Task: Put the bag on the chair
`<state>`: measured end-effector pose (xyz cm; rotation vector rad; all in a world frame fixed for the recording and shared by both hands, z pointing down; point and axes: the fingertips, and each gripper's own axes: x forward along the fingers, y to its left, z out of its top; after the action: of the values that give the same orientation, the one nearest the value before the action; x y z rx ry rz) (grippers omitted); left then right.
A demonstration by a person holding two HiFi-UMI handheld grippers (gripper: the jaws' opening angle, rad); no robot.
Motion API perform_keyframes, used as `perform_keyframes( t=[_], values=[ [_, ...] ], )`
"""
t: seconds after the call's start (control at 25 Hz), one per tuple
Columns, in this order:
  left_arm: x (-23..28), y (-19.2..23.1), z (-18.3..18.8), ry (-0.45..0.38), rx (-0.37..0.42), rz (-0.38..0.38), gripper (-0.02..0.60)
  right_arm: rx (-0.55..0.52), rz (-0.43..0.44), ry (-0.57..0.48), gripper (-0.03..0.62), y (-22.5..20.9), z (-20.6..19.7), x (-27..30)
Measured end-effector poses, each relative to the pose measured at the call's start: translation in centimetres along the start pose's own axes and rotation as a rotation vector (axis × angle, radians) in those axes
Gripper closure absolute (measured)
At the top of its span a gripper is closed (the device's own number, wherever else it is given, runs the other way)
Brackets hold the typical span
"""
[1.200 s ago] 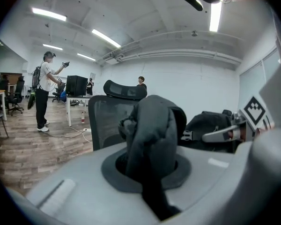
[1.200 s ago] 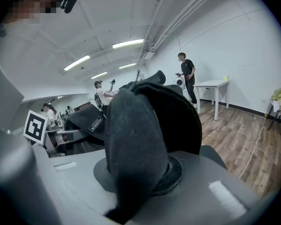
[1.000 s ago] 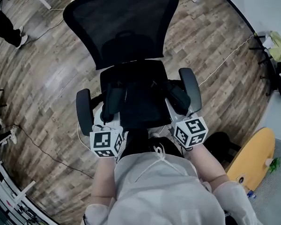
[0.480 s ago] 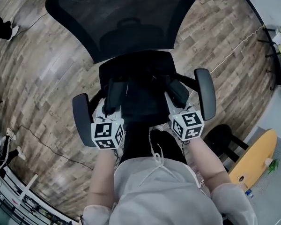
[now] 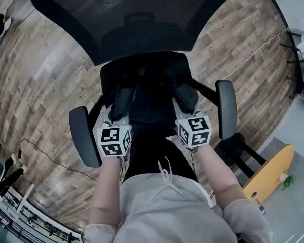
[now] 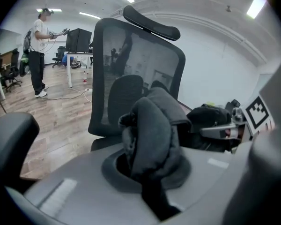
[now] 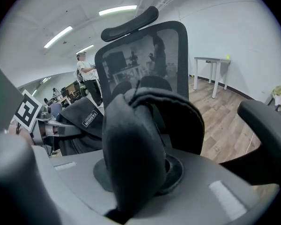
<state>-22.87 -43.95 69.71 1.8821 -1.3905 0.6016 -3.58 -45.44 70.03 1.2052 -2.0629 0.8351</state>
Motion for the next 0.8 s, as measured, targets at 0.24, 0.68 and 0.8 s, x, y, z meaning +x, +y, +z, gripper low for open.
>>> perform_keyframes(
  t=[0.24, 0.68, 0.8],
  values=[
    [1.8, 0.6, -1.8, 0.047, -0.015, -0.008, 0.551, 0.029, -0.010, 0.057, 0.565, -0.6, -1.5, 1.6],
    [3.5, 1.1, -2.9, 0.041, 0.003, 0.000, 0.549, 0.043, -0.058, 0.086, 0.563, -1.2, -3.2, 3.3],
    [3.9, 1.4, -3.7, 0.056, 0.005, 0.009, 0.549, 0.021, -0.064, 0.097, 0.563, -1.1, -3.7, 3.6]
  ],
)
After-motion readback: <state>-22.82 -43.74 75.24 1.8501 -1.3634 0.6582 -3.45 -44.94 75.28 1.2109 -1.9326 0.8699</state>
